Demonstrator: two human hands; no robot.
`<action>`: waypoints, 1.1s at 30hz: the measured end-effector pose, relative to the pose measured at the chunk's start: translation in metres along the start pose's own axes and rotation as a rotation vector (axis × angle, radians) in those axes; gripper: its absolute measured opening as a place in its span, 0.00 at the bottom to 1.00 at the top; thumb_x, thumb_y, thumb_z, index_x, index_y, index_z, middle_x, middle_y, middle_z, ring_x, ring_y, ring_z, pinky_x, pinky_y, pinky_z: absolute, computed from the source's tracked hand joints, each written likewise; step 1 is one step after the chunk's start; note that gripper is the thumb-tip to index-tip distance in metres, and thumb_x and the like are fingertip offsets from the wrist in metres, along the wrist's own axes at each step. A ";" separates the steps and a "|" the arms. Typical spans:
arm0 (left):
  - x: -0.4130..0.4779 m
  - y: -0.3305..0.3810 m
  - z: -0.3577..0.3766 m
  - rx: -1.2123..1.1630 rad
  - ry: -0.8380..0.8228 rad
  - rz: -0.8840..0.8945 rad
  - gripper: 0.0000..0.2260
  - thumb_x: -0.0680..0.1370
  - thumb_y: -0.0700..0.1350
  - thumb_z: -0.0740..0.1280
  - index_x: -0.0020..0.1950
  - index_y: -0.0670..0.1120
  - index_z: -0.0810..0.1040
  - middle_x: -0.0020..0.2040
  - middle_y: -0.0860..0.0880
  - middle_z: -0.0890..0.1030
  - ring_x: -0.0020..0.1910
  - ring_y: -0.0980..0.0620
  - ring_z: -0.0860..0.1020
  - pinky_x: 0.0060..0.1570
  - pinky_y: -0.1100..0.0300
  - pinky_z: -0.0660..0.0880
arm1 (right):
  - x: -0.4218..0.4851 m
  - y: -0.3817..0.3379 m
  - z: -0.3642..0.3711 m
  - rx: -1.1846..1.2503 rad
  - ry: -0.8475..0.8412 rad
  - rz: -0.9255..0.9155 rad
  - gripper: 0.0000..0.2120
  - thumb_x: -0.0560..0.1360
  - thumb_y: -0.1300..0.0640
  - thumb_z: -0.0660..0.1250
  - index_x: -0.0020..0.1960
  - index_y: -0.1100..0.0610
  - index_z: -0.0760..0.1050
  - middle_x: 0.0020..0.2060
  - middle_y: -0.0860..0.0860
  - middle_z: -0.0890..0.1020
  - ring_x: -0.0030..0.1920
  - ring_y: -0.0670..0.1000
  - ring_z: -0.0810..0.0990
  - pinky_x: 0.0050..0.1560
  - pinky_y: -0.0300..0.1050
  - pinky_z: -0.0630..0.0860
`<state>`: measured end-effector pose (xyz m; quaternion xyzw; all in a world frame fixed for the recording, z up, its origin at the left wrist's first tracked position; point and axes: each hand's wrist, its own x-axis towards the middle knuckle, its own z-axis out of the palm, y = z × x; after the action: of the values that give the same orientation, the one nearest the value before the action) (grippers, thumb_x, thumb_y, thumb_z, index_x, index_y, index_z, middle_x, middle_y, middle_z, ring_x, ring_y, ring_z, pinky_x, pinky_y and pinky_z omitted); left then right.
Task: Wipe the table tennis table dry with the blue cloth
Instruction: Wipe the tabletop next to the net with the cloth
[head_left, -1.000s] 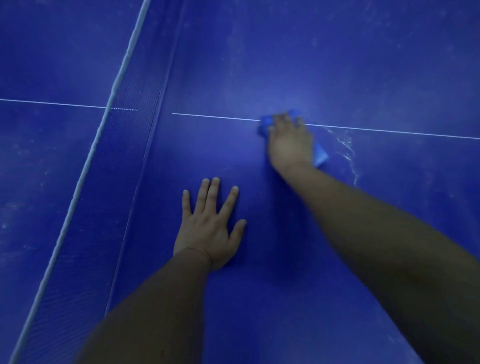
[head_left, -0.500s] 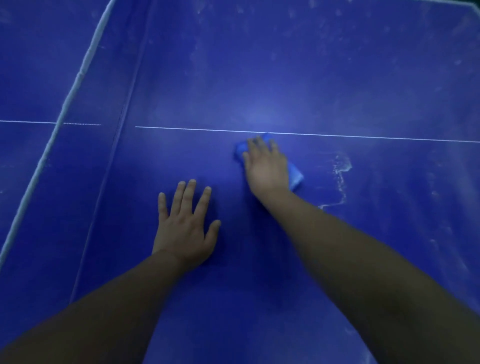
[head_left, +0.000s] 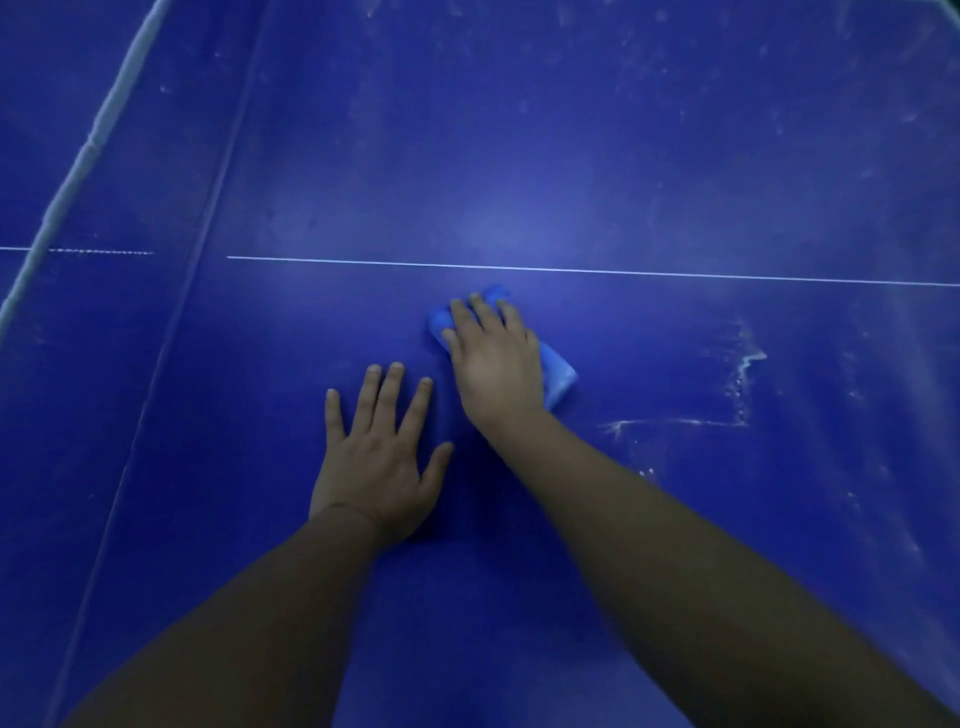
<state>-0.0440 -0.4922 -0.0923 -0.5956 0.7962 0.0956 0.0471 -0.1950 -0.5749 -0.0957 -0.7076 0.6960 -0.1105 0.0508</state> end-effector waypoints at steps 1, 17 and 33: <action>0.001 0.000 0.001 -0.004 0.006 -0.001 0.34 0.79 0.66 0.40 0.82 0.52 0.45 0.83 0.46 0.46 0.81 0.46 0.41 0.76 0.35 0.41 | 0.006 0.005 -0.001 -0.013 -0.025 -0.019 0.26 0.83 0.44 0.46 0.75 0.52 0.68 0.74 0.51 0.70 0.73 0.58 0.66 0.65 0.56 0.68; 0.002 -0.001 0.002 -0.007 0.015 0.002 0.34 0.79 0.67 0.41 0.82 0.52 0.47 0.83 0.46 0.45 0.81 0.46 0.41 0.76 0.35 0.41 | 0.022 0.063 -0.015 -0.160 0.090 -0.074 0.24 0.81 0.56 0.48 0.64 0.63 0.77 0.63 0.60 0.78 0.63 0.62 0.76 0.63 0.56 0.71; -0.044 -0.025 0.003 -0.335 0.345 -0.234 0.31 0.79 0.56 0.55 0.76 0.38 0.65 0.77 0.37 0.63 0.76 0.37 0.59 0.76 0.39 0.49 | 0.033 -0.045 0.009 -0.080 0.065 -0.439 0.19 0.80 0.56 0.57 0.64 0.63 0.78 0.63 0.60 0.80 0.63 0.62 0.78 0.63 0.56 0.75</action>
<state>-0.0079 -0.4568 -0.0890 -0.6906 0.6911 0.1171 -0.1781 -0.1488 -0.6069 -0.0911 -0.8397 0.5305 -0.1139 -0.0249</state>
